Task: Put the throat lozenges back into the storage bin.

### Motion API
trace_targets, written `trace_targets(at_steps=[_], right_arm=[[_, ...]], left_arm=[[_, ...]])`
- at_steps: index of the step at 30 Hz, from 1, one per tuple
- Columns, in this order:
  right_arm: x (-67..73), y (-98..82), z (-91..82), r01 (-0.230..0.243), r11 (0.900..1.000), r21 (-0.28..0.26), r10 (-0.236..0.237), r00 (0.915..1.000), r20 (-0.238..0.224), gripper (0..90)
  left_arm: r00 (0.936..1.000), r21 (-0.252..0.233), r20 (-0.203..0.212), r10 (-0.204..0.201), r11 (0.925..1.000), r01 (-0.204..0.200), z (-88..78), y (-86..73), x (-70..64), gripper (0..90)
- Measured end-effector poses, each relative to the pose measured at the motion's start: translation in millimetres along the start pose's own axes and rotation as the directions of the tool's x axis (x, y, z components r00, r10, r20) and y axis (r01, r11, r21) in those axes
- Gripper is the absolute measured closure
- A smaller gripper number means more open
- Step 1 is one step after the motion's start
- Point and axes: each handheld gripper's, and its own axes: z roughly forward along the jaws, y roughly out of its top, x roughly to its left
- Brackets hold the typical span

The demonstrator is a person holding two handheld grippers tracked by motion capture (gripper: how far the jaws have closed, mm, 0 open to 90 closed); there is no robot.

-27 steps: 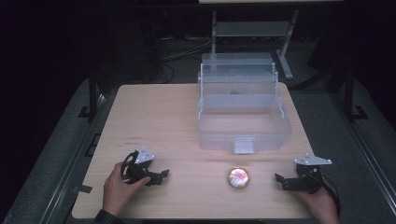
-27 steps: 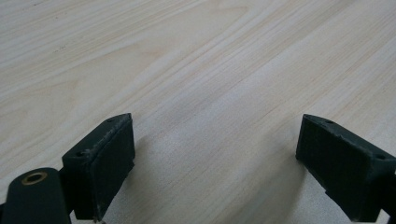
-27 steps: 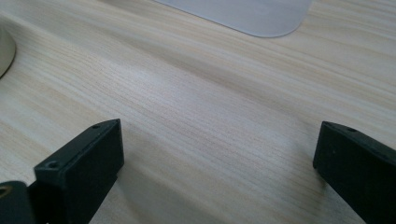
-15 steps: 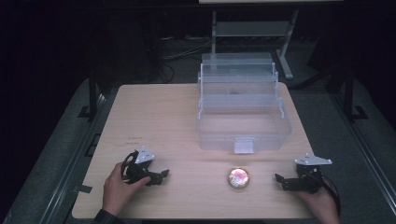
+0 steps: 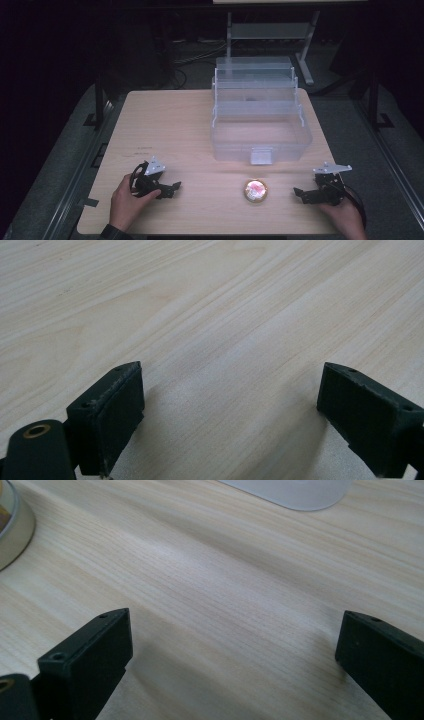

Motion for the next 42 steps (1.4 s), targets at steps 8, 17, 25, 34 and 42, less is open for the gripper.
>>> trace_targets(at_steps=[8,17,25,34,42], right_arm=[[1.9,4.9,-4.4,0.016,1.000,0.012,-0.016,0.9998,-0.012,1.4],[4.9,11.3,-10.6,0.037,0.999,0.010,-0.037,0.9991,-0.020,1.3],[10.2,15.3,-11.7,0.055,0.998,0.024,-0.055,0.9980,-0.031,1.3],[15.9,19.7,-13.7,0.071,0.997,0.035,-0.070,0.9967,-0.042,1.3],[23.5,26.9,-18.8,0.089,0.996,0.027,-0.087,0.9940,-0.067,1.3]], left_arm=[[1.0000,0.000,0.000,0.000,1.0000,0.000,0.0,0.0,0.0,10.8],[1.0000,0.000,0.000,0.000,1.0000,0.000,0.0,0.0,0.0,10.8],[1.0000,0.000,0.000,0.000,1.0000,0.000,0.0,0.0,0.0,10.8],[1.0000,0.000,0.000,0.000,1.0000,0.000,0.0,0.0,0.0,10.8],[1.0000,0.000,0.000,0.000,1.0000,0.000,0.0,0.0,0.0,10.9]])
